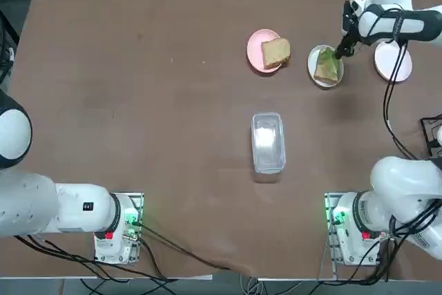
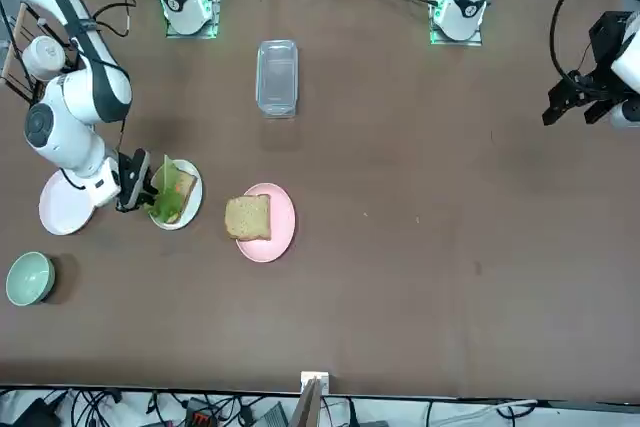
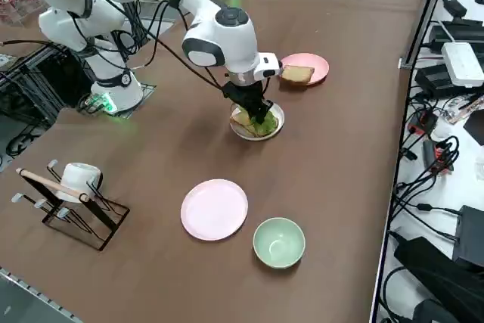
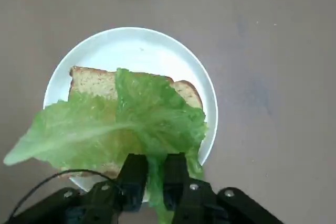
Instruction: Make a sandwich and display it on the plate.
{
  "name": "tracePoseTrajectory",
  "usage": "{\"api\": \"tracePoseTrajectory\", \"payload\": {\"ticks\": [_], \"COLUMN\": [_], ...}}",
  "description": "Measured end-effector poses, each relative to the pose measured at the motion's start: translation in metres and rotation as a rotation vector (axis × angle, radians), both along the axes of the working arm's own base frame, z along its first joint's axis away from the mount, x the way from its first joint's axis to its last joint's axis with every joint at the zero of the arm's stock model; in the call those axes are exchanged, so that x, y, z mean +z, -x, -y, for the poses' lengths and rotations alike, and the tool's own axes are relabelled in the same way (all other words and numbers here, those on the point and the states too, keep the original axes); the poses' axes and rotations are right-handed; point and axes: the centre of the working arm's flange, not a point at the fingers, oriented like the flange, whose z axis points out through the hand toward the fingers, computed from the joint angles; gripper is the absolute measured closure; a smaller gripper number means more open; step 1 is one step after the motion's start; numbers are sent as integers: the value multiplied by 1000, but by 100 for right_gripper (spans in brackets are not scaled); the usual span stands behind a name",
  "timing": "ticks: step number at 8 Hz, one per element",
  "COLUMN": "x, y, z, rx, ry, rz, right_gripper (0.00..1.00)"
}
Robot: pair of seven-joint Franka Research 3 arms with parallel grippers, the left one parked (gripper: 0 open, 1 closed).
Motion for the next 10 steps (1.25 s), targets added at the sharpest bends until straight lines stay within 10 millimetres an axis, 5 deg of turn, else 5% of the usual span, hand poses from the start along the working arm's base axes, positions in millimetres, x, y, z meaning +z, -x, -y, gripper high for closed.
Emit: {"api": "tracePoseTrajectory", "payload": {"ticks": [4, 7, 10], "x": [0, 29, 113], "y": [1, -14, -45], "z": [-3, -15, -50], "rx": [6, -28, -321], "ry": [-3, 2, 29], "rz": [-13, -31, -115], "right_gripper": [0, 0, 0]}}
